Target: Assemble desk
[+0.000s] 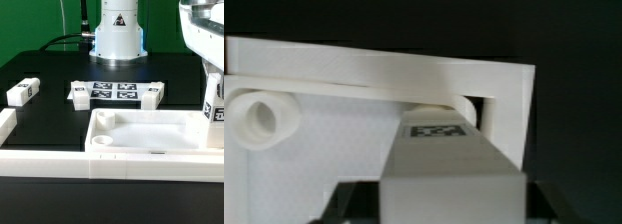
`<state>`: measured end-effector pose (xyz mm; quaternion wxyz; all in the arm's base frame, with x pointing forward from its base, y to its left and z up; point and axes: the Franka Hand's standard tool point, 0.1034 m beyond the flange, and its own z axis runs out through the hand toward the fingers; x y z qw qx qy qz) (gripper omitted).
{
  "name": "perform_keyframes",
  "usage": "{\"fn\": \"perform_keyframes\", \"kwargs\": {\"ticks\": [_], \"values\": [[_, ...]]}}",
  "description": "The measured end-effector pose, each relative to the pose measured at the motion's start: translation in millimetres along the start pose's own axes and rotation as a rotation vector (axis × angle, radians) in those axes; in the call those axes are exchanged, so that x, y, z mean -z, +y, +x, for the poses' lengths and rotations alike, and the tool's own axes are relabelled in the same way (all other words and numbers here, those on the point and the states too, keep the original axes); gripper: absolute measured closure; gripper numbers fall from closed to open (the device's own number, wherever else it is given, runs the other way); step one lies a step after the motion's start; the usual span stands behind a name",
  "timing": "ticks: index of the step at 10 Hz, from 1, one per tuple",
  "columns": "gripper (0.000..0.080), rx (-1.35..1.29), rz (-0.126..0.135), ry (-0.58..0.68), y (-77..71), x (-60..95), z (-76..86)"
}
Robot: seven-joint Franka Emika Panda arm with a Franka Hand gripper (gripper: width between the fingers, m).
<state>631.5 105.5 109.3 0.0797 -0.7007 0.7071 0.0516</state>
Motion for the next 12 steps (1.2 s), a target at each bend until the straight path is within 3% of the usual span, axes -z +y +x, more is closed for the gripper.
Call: {"fn": "perform_keyframes", "kwargs": {"ticks": [3, 5, 10, 12], "values": [[0.0496, -0.055, 0.003, -0.001, -0.5, -0.1, -1.0], [0.0188, -0.025, 0.003, -0.001, -0.5, 0.0, -0.5], [0.0151, 0.385, 0.003, 0.001, -0.4, -0.1, -0.7], [0.0151, 0.624, -0.026, 0.013, 2.8, -1.2, 2.4]]}}
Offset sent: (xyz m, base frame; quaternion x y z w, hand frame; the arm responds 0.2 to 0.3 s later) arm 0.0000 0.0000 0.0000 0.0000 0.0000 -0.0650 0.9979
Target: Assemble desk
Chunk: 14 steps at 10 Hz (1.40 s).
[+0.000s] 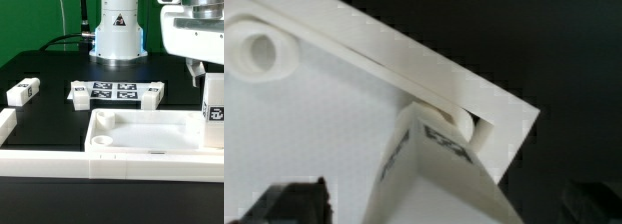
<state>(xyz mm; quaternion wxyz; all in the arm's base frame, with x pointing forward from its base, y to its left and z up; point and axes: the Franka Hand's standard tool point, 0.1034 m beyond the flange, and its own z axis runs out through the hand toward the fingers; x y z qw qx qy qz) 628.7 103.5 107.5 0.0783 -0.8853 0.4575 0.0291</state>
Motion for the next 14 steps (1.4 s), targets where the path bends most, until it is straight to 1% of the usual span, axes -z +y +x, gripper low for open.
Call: {"fn": "perform_keyframes", "kwargs": {"ticks": [1, 5, 9, 10, 11, 12, 13, 14], "values": [[0.0151, 0.125, -0.016, 0.011, 0.6, 0.8, 1.0], [0.0151, 0.531, -0.055, 0.042, -0.3, 2.8, 3.2], [0.0151, 0.824, -0.075, 0.042, -1.1, 2.2, 1.4], [0.0274, 0.866, -0.079, 0.042, -1.6, 2.0, 0.2], [0.0274, 0.883, -0.079, 0.042, -1.5, 2.0, 0.5], [0.0412, 0.883, -0.079, 0.042, -1.5, 1.9, 0.4], [0.0511, 0.882, -0.079, 0.042, -1.0, 2.1, 1.3], [0.0511, 0.882, -0.079, 0.042, -1.0, 2.1, 1.4]]}}
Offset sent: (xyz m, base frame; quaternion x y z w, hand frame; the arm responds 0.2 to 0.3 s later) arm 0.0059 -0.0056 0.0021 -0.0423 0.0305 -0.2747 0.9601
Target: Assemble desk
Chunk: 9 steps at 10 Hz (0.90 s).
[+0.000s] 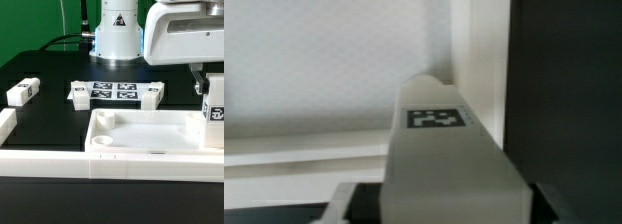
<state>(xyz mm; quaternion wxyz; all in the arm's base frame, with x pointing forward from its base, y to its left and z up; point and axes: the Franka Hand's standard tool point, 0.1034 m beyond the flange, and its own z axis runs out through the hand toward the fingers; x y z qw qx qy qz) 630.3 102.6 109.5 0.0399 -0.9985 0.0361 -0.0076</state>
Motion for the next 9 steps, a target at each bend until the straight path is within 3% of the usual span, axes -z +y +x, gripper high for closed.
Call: {"fn": "perform_keyframes", "kwargs": {"ticks": [4, 9], "values": [[0.0509, -0.068, 0.003, 0.001, 0.4, -0.1, 0.2], [0.0509, -0.564, 0.063, 0.020, 5.8, -0.2, 1.9]]}}
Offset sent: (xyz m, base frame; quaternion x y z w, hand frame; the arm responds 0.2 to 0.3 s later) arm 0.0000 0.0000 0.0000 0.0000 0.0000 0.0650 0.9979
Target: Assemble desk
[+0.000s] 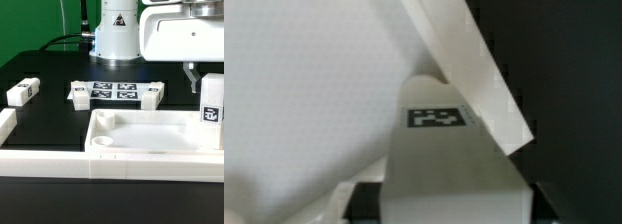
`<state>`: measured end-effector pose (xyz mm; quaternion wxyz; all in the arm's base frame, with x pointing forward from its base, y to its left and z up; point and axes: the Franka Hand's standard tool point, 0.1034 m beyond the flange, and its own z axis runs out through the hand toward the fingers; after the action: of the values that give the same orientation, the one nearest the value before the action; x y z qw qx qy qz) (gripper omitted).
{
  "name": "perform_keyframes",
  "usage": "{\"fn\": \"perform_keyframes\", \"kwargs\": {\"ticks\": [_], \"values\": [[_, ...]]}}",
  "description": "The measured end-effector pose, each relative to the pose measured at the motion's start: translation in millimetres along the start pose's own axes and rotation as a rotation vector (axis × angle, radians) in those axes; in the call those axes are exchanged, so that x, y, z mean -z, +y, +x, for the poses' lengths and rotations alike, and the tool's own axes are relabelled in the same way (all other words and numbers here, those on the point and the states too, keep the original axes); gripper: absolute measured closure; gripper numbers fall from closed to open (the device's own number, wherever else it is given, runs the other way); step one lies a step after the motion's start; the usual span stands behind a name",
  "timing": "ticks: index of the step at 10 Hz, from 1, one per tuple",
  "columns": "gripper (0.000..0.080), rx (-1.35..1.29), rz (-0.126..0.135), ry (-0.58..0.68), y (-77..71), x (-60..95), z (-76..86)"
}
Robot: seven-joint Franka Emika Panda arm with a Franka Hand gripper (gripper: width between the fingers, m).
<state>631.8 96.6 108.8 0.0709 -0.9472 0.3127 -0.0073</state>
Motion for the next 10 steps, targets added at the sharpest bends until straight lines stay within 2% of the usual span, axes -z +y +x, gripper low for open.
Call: {"fn": "perform_keyframes", "kwargs": {"ticks": [4, 7, 10], "values": [[0.0509, -0.329, 0.030, -0.018, 1.6, -0.4, 1.8], [0.0509, -0.528, 0.041, -0.036, 2.0, -0.4, 2.2], [0.0508, -0.639, 0.039, -0.040, 0.4, -0.8, 0.6]]}}
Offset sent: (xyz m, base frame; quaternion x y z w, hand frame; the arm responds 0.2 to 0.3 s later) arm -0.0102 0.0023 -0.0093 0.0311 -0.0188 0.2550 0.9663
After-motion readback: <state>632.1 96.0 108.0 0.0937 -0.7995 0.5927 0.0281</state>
